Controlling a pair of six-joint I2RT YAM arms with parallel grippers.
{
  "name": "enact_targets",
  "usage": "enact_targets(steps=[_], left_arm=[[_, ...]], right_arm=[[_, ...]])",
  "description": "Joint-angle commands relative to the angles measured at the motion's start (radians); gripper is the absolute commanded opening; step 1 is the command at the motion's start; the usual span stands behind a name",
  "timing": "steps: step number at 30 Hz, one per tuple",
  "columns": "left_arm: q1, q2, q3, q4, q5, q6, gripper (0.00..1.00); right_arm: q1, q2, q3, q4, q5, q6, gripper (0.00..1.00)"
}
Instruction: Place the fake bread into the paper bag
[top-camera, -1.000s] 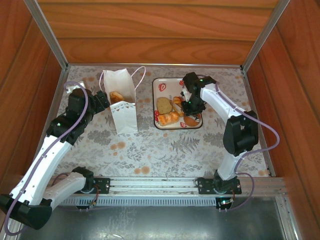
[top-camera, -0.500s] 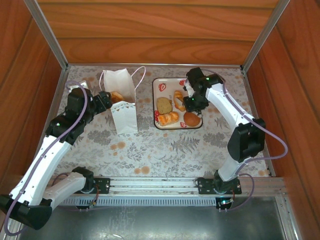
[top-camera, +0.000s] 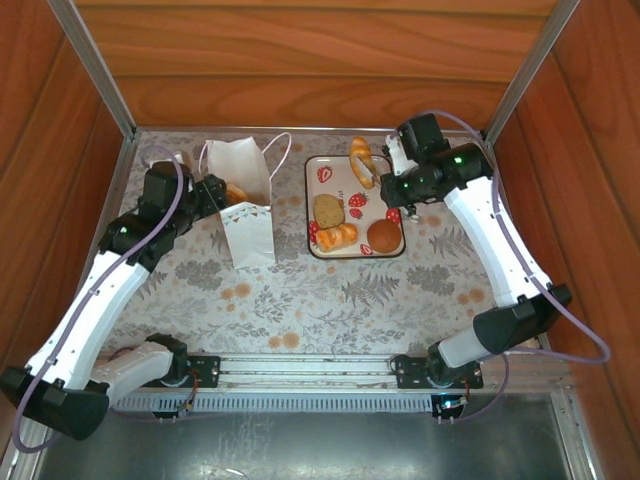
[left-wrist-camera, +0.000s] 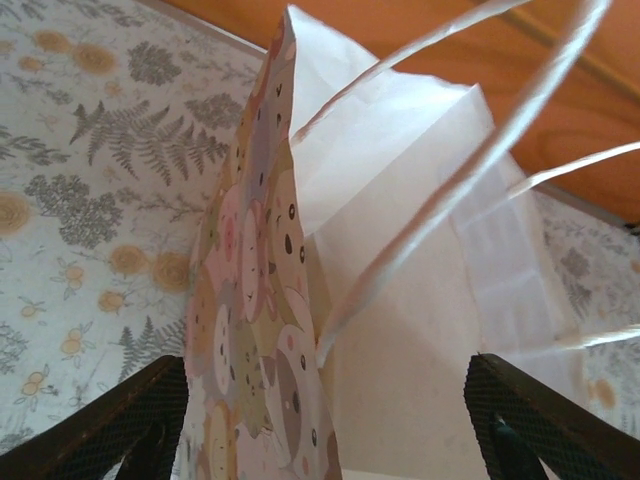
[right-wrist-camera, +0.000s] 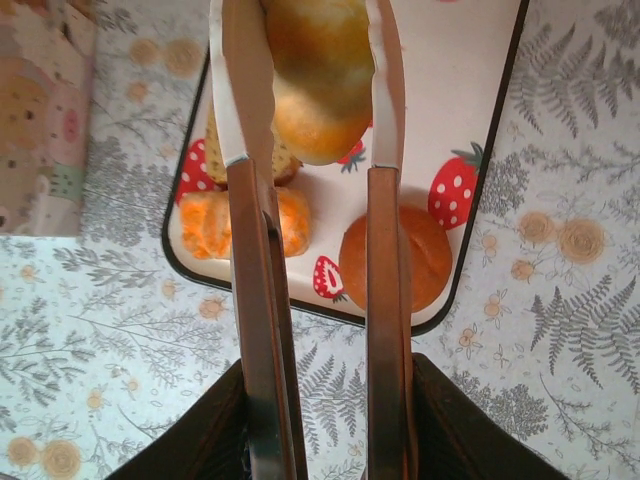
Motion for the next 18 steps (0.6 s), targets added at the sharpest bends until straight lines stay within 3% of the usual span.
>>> enact_targets(steps=[1,5,18], left_arm=[[0.009,0.038,0.04,-0.051,-0.034,0.029,0.74],[0.016,0.082,0.059,-0.062,-0.041,0.04,0.68],[0.043,0.122,0.076,-0.062,-0.035,0.039,0.34]], right_arm=[[0.036,-0.023,0.06,-0.036,0.011,0.007,0.38],[0.073,-0.025,0.116,-0.062,0.023,0.005,0.38],[0.227,0.05,0.415,-0.123,0.11,-0.008,0.37]])
